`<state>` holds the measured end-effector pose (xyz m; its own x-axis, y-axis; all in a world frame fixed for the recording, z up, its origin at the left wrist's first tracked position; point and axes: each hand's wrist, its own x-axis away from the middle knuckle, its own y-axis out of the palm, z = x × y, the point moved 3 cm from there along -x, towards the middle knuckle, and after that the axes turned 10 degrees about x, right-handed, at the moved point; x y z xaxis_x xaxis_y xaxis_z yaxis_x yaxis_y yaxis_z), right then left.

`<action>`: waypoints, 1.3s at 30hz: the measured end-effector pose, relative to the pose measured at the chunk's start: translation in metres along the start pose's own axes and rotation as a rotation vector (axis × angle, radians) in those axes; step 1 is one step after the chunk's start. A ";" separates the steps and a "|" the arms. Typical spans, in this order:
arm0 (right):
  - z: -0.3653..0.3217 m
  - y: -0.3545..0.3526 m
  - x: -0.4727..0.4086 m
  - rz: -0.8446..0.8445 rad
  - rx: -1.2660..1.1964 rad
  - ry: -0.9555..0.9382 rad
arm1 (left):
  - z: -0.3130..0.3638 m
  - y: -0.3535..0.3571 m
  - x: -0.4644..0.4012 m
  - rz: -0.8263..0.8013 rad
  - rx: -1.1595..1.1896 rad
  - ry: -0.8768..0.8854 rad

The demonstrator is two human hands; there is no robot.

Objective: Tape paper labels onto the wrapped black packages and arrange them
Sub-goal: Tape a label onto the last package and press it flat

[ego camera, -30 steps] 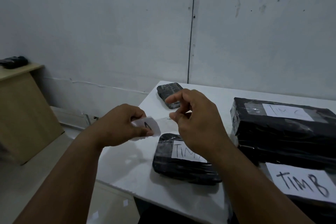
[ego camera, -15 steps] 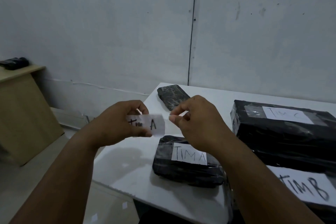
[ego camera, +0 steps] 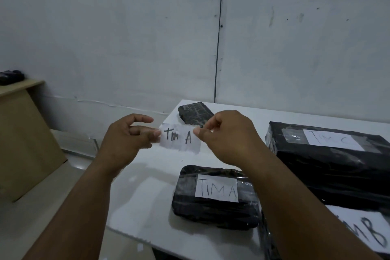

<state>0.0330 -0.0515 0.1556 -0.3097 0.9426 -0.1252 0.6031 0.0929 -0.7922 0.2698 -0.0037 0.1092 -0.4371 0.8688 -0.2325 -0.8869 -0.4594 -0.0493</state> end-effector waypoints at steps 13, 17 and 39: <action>-0.002 0.009 -0.054 0.141 0.070 0.032 | -0.048 0.030 -0.078 0.192 0.567 -0.126; 0.008 0.010 -0.063 0.157 0.082 0.058 | -0.056 0.043 -0.099 0.090 0.838 -0.167; 0.022 0.004 -0.068 0.278 0.017 0.082 | -0.075 0.071 -0.120 0.103 0.402 -0.102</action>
<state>0.0402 -0.1217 0.1483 -0.0730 0.9541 -0.2906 0.6438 -0.1775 -0.7443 0.2708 -0.1544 0.0604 -0.5212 0.8453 -0.1179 -0.8168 -0.4539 0.3560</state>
